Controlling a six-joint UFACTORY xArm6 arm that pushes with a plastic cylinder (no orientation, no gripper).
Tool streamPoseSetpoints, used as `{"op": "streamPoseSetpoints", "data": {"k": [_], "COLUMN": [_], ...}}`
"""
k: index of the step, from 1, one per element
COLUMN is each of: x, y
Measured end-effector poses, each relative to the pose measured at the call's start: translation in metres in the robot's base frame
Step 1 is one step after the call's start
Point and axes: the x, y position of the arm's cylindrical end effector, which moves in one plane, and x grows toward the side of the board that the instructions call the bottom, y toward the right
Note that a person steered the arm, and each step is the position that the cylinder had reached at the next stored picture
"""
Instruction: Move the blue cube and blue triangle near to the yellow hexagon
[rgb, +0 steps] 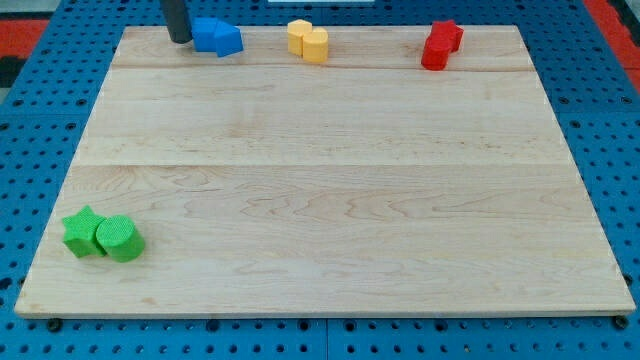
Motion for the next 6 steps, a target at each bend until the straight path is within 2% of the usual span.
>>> {"op": "streamPoseSetpoints", "data": {"k": [2, 4, 6], "x": [-0.021, -0.011, -0.021], "y": [-0.011, 0.002, 0.035]}}
